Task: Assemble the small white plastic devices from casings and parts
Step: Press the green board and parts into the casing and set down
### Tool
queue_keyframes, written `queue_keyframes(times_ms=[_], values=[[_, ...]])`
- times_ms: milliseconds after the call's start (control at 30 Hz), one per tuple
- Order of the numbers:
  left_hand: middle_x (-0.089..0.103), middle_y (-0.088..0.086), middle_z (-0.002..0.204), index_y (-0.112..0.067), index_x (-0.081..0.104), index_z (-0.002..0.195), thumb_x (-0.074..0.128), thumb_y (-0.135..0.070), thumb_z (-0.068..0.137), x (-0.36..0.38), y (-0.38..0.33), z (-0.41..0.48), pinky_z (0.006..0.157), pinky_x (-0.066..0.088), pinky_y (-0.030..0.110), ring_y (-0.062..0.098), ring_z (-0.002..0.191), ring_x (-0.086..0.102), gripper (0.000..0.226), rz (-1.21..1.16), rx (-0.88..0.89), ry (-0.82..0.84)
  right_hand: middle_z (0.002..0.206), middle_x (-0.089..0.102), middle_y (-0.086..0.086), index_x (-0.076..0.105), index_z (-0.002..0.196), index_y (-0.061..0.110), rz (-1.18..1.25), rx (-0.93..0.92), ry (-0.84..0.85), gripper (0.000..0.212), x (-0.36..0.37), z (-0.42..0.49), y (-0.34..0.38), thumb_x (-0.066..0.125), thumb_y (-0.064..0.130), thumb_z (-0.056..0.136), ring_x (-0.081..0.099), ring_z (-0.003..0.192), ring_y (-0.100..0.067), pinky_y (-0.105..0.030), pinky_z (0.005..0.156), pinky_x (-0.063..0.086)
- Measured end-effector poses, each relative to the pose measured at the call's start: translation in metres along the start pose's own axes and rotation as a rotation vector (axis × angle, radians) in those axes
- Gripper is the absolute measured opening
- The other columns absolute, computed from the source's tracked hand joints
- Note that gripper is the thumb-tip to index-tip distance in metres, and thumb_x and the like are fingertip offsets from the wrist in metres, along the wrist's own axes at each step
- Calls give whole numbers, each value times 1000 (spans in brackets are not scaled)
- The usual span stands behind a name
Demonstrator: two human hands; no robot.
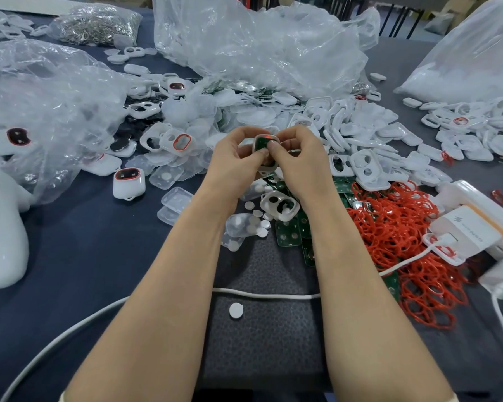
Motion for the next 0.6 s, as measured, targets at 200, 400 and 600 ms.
queue_keyframes(times_ms=[200, 400, 600], values=[[74, -2, 78, -22, 62, 95, 54, 4, 92, 4, 3, 1, 74, 56, 24, 9, 72, 69, 27, -14, -9, 21, 77, 58, 9, 58, 88, 24, 62, 18, -8, 8, -4, 0, -3, 62, 17, 90, 58, 75, -9, -23, 70, 50], [72, -4, 72, -20, 61, 92, 53, 5, 91, 3, -2, 0, 62, 52, 18, 7, 61, 65, 26, 55, 34, 10, 74, 57, 6, 56, 83, 26, 74, 23, -12, 13, -2, 0, -4, 63, 17, 89, 56, 67, -5, -15, 61, 46], [73, -2, 77, -22, 61, 95, 53, 4, 93, 5, 2, 1, 74, 56, 24, 11, 72, 69, 27, 1, 12, 15, 80, 65, 0, 66, 96, 17, 154, 71, 1, 7, -1, -1, -6, 62, 15, 90, 61, 73, -8, -13, 62, 49]])
Point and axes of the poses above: each hand's wrist, its own z-axis towards the middle knuckle, its own x-axis out of the palm, y = z × x, the point moved 10 cm from there along z, towards the middle knuckle
